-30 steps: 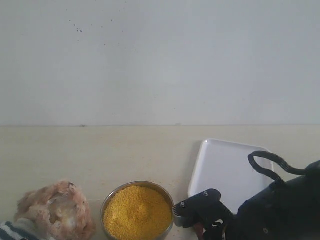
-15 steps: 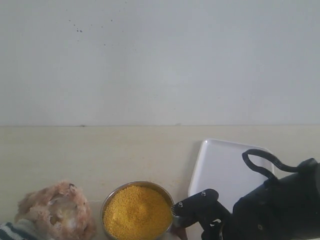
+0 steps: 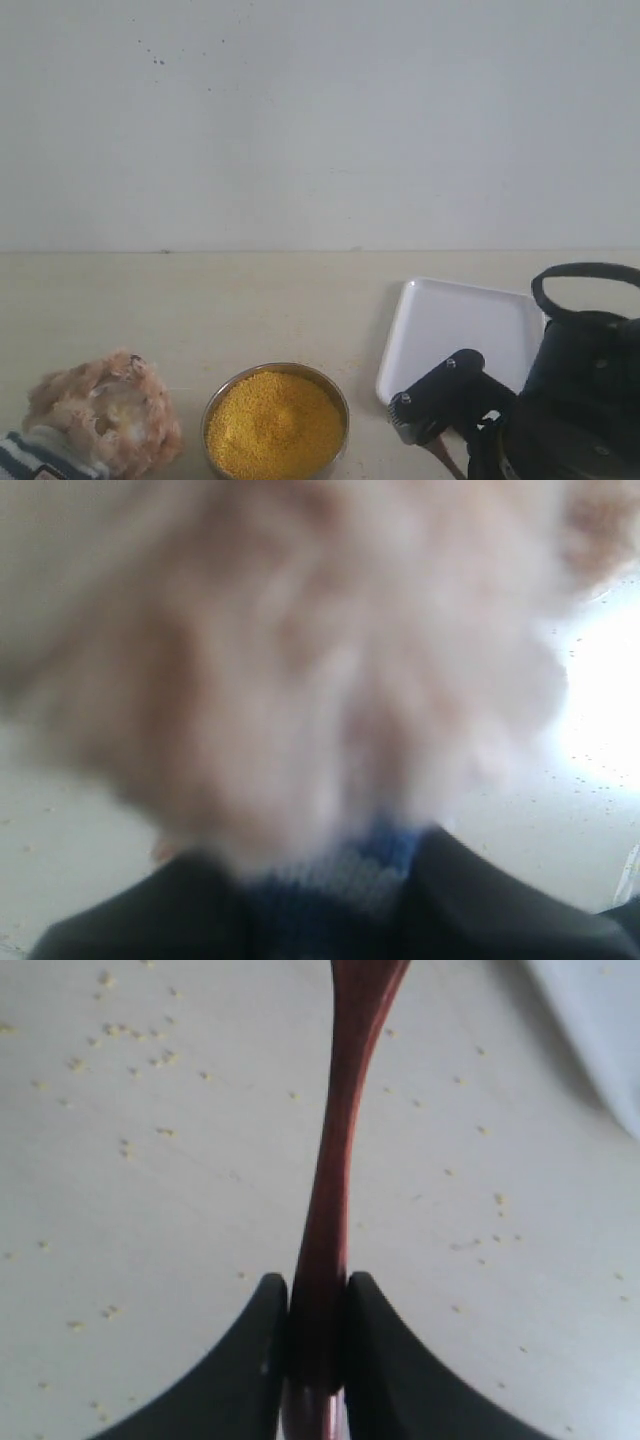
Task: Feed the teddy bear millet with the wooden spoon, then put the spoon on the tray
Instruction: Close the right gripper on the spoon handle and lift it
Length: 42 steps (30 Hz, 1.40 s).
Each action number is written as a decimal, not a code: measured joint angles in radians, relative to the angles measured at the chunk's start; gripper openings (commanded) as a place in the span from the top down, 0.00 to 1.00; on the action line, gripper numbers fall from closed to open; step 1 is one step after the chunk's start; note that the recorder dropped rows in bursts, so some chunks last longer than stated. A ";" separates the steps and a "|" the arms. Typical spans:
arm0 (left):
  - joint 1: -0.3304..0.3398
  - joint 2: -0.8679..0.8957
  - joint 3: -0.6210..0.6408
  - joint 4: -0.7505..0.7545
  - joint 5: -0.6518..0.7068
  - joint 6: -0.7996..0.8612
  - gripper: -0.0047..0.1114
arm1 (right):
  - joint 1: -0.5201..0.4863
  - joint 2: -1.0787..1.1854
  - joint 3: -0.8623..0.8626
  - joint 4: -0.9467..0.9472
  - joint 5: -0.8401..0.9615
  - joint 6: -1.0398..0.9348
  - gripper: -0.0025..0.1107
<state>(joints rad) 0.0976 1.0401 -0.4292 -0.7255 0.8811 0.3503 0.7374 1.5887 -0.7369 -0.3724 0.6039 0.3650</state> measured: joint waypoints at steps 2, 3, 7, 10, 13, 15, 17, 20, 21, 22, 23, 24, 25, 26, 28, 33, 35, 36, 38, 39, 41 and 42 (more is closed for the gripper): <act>0.000 0.000 0.000 0.000 0.000 0.000 0.93 | 0.006 -0.032 -0.014 -0.014 0.047 -0.009 0.94; 0.000 0.000 0.000 0.000 -0.002 0.000 0.93 | 0.014 -0.052 -0.026 -0.019 0.074 -0.024 0.94; 0.000 0.000 0.000 0.000 -0.002 0.000 0.93 | 0.087 -0.105 -0.121 -0.024 0.217 -0.108 0.94; 0.000 0.000 0.000 0.000 -0.002 0.000 0.93 | 0.158 -0.110 -0.224 -0.031 0.329 -0.178 0.94; 0.000 0.000 0.000 0.000 -0.002 0.000 0.93 | 0.222 -0.097 -0.336 -0.070 0.418 -0.206 0.94; 0.000 0.000 0.000 0.000 -0.002 0.000 0.93 | 0.251 -0.070 -0.405 -0.108 0.479 -0.218 0.94; 0.000 0.000 0.000 0.000 -0.002 0.000 0.93 | 0.265 -0.025 -0.471 -0.150 0.547 -0.236 0.94; 0.000 0.000 0.000 0.000 -0.012 0.000 0.93 | 0.268 0.060 -0.541 -0.181 0.597 -0.282 0.94; 0.000 0.000 0.000 0.000 -0.017 0.000 0.93 | 0.268 0.083 -0.555 -0.187 0.602 -0.291 0.94; 0.000 0.000 0.000 0.000 -0.027 0.000 0.93 | 0.269 0.111 -0.570 -0.189 0.604 -0.302 0.94; 0.000 0.000 0.000 0.000 -0.035 0.000 0.93 | 0.269 0.137 -0.581 -0.191 0.604 -0.308 0.94; 0.000 0.000 0.000 0.000 -0.045 0.000 0.93 | 0.272 0.156 -0.588 -0.191 0.606 -0.312 0.94; 0.000 0.000 0.000 0.000 -0.056 0.000 0.93 | 0.276 0.181 -0.591 -0.199 0.606 -0.317 0.94; 0.000 0.000 0.000 0.000 -0.066 0.000 0.93 | 0.282 0.196 -0.591 -0.203 0.608 -0.324 0.94; 0.000 0.000 0.000 0.000 -0.092 0.000 0.93 | 0.299 0.224 -0.593 -0.219 0.611 -0.330 0.94; 0.000 0.000 0.000 0.000 -0.159 0.000 0.93 | 0.318 0.280 -0.593 -0.272 0.611 -0.336 0.94; 0.000 0.000 0.000 0.000 -0.184 0.000 0.93 | 0.318 0.295 -0.595 -0.291 0.611 -0.336 0.94; 0.000 0.000 0.000 0.000 -0.198 0.000 0.93 | 0.318 0.302 -0.595 -0.298 0.611 -0.336 0.94; 0.000 0.000 0.000 0.000 -0.228 0.000 0.93 | 0.318 0.316 -0.597 -0.302 0.611 -0.336 0.94; 0.000 0.000 0.000 0.000 -0.244 0.000 0.93 | 0.318 0.321 -0.597 -0.303 0.611 -0.336 0.94; 0.000 0.000 0.000 0.000 -0.274 0.000 0.93 | 0.318 0.327 -0.597 -0.304 0.611 -0.338 0.94; 0.000 0.000 0.000 0.000 -0.291 0.000 0.93 | 0.318 0.330 -0.597 -0.304 0.611 -0.338 0.94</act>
<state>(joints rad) 0.0976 1.0401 -0.4292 -0.7255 0.5901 0.3503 1.0551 1.9186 -1.3339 -0.6769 1.2149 0.0273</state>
